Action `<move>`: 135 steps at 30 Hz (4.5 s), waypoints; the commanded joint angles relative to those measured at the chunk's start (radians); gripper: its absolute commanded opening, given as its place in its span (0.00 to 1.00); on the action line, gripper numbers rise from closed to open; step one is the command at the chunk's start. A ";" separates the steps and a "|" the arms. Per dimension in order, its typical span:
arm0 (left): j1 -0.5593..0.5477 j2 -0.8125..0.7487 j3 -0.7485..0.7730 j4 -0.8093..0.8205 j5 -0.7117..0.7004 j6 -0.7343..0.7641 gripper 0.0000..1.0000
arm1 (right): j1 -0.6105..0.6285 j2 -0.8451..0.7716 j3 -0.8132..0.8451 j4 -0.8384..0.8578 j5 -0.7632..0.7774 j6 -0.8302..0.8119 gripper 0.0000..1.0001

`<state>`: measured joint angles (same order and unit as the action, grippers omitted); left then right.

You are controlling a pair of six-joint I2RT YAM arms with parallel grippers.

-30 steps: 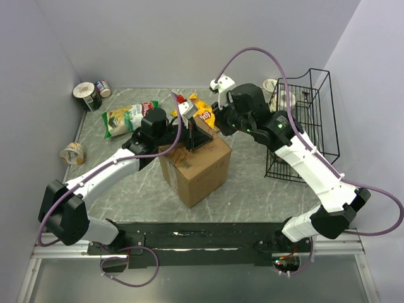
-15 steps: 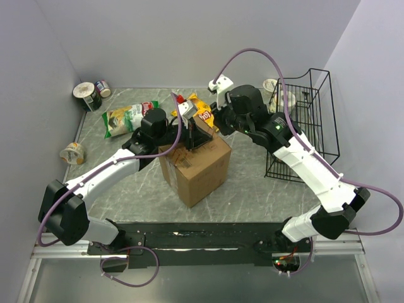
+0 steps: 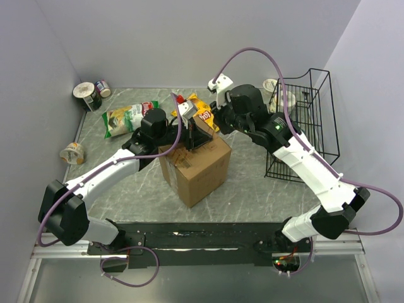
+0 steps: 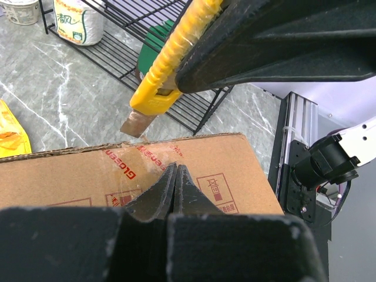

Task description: Unpack the express box

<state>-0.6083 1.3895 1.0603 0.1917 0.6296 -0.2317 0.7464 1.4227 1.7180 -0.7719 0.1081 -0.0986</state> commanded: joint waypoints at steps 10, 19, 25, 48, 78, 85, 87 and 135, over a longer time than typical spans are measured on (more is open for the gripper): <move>0.015 0.054 -0.072 -0.233 -0.050 0.008 0.01 | 0.007 -0.004 -0.021 -0.035 -0.031 0.020 0.00; 0.015 0.059 -0.071 -0.239 -0.064 0.014 0.01 | 0.005 0.015 0.014 -0.117 -0.039 0.033 0.00; 0.015 0.068 -0.074 -0.241 -0.105 0.022 0.01 | 0.005 0.044 0.100 -0.272 -0.048 0.046 0.00; 0.008 0.100 -0.059 -0.293 -0.212 0.043 0.01 | 0.044 -0.087 0.017 -0.422 -0.024 0.112 0.00; 0.097 -0.041 0.262 -0.356 0.025 0.173 0.35 | -0.114 -0.056 0.206 -0.058 0.039 -0.064 0.00; 0.211 -0.237 0.320 -0.628 -0.022 0.396 0.48 | -0.122 -0.119 -0.109 0.075 -0.019 -0.087 0.00; 0.257 -0.268 0.305 -0.807 0.014 0.483 0.50 | -0.124 -0.110 -0.116 0.095 -0.019 -0.072 0.00; 0.843 -0.329 0.061 -0.917 -0.417 0.486 0.01 | 0.183 0.292 0.396 -0.060 -0.191 -0.021 0.00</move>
<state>0.0555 1.1793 1.1038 -0.6281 0.4286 0.2058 0.8505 1.6268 2.0026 -0.8310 0.0093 -0.1814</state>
